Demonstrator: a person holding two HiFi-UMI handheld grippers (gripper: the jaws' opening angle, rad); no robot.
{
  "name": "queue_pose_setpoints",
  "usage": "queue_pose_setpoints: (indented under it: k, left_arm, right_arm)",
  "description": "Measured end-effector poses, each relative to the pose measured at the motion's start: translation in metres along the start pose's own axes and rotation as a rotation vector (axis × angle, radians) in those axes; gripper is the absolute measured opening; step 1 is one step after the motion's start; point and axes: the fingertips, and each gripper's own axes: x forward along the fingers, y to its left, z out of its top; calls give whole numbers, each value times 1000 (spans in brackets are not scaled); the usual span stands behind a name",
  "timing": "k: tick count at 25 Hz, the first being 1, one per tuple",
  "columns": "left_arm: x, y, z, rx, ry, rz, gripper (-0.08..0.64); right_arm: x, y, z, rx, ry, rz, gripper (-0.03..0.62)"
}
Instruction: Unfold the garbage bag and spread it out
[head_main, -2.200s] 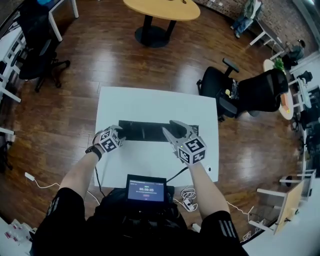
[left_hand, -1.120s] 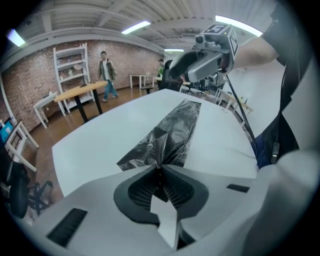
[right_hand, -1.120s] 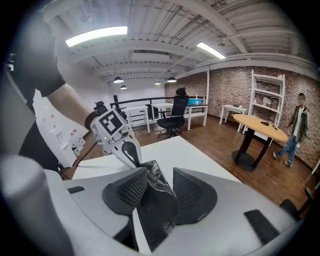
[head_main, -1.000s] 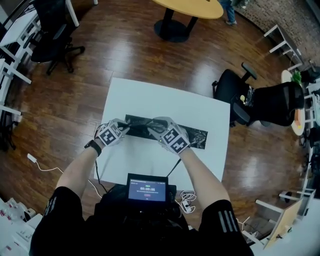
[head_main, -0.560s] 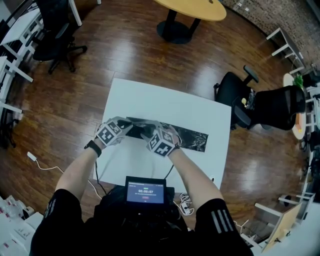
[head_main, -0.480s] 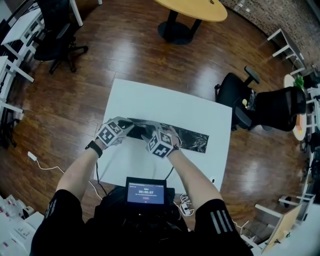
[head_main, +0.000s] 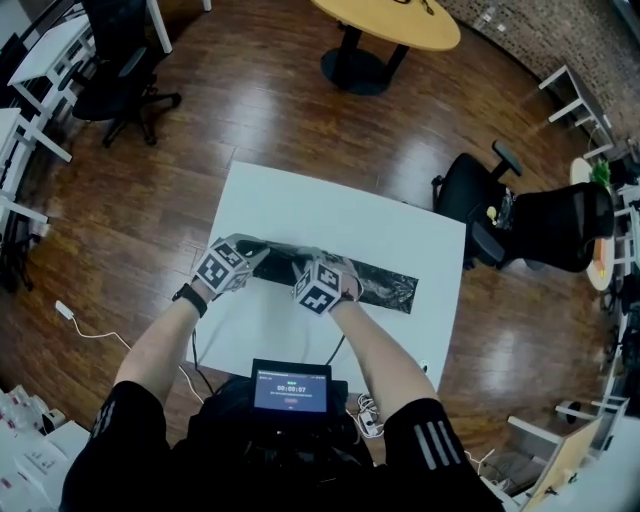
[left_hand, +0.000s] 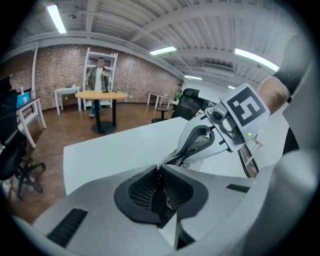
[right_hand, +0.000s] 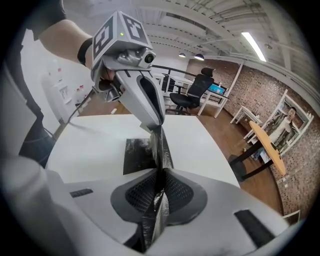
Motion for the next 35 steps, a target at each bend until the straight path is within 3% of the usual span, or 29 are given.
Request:
queue_pose_setpoints:
  k: [3,10,14,27,33,35]
  left_arm:
    - [-6,2,2,26,-9,28,28]
    - [-31,-18,12,203,-28,134,83]
    - [-34,-36,3,237,-55,164,83]
    - [47,-33,-72,178,196,87,83]
    - [52,-35,-90,162,243,75,83]
    - [51,-35,-90,154,240,76,83]
  right_arm:
    - [-1,-11,3,28,-10,-5,37]
    - [1,-37,-1,59,-16,-21,38]
    - [0,-60,7,82,-36,-47,38]
    - [38,-97,-1,48,18,-70,67]
    - [54,-111,-13,60,49,-62,75]
    - [58,-115,-15,61,54,-63,104]
